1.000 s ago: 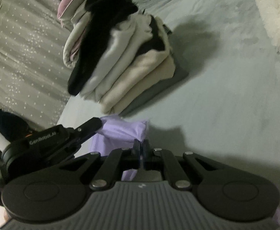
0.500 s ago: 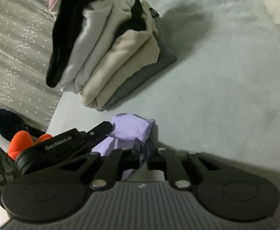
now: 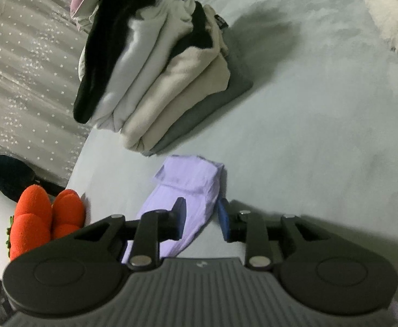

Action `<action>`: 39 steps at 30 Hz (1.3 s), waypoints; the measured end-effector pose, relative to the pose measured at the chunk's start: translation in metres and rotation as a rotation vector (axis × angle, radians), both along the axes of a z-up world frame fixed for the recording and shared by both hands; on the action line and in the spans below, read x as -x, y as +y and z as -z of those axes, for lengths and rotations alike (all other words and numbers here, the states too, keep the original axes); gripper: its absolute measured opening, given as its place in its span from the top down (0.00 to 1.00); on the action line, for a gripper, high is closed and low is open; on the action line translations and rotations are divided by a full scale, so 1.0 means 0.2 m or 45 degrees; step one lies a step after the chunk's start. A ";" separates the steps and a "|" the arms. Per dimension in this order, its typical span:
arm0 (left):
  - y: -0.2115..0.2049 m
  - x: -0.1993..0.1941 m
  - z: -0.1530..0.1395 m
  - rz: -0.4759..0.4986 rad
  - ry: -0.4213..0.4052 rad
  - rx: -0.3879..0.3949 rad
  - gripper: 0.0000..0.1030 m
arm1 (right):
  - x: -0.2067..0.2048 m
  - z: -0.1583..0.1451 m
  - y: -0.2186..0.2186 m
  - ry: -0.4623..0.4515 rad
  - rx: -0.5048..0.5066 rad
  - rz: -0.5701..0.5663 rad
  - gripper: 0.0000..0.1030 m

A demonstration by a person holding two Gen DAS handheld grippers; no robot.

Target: Fold clothes

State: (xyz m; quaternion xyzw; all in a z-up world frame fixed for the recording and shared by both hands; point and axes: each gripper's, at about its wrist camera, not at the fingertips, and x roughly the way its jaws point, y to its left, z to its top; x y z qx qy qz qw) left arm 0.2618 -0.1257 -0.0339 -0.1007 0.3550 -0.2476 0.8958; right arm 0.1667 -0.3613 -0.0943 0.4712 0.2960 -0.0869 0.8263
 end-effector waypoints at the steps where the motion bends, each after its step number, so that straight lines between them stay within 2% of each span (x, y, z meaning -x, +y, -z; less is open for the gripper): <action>1: 0.03 0.01 0.00 -0.010 -0.004 -0.014 0.67 | 0.00 0.00 0.01 0.001 -0.002 -0.004 0.71; 17: 0.61 0.26 0.00 -0.178 -0.022 -0.112 0.66 | -0.05 0.00 0.19 0.023 0.026 -0.151 0.69; 23: 0.92 0.25 -0.02 -0.297 -0.020 -0.188 0.66 | -0.05 -0.03 0.27 0.019 0.028 -0.248 0.69; 30: 1.30 0.21 0.02 -0.455 0.034 -0.237 0.66 | -0.14 -0.13 0.49 -0.018 0.280 -0.438 0.69; 34: 1.51 0.21 0.04 -0.551 0.040 -0.270 0.66 | -0.24 -0.11 0.62 -0.026 0.363 -0.541 0.69; 39: 1.79 0.25 0.07 -0.670 0.048 -0.277 0.66 | -0.37 -0.10 0.84 -0.062 0.489 -0.744 0.69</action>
